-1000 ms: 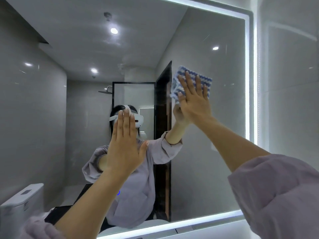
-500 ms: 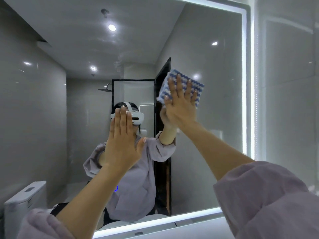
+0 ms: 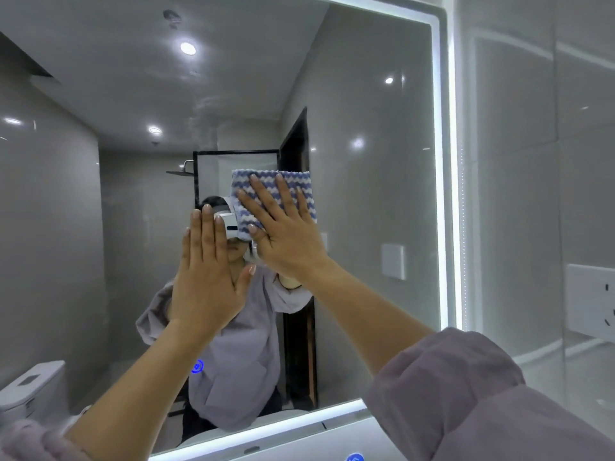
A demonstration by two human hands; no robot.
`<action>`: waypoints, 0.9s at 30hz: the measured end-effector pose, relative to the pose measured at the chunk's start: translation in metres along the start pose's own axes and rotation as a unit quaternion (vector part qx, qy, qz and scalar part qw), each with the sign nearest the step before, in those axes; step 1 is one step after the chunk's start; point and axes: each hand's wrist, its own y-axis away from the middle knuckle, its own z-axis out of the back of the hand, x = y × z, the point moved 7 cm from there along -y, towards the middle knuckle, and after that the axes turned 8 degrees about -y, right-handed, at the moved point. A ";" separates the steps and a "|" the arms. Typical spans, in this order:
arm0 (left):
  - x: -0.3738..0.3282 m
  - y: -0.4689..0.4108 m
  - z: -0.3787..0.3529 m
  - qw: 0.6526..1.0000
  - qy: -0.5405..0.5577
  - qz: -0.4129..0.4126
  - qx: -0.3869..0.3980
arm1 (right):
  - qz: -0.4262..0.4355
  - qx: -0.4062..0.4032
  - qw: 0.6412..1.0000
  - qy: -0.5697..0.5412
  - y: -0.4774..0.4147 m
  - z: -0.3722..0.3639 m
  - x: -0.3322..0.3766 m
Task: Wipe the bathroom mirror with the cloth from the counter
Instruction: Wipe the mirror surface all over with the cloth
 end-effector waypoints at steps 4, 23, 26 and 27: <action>0.001 0.000 0.000 1.000 0.012 -0.005 -0.008 | -0.009 -0.017 1.000 0.004 0.007 0.004 -0.016; 0.002 0.000 -0.002 1.000 0.000 -0.004 0.004 | -0.073 -0.026 0.997 0.021 0.033 0.021 -0.106; 0.002 -0.001 -0.001 1.000 -0.013 -0.002 0.021 | -0.070 -0.010 0.997 0.017 0.035 0.027 -0.119; 0.002 -0.001 0.000 1.000 -0.019 -0.002 0.025 | -0.082 -0.004 0.996 0.016 0.037 0.031 -0.129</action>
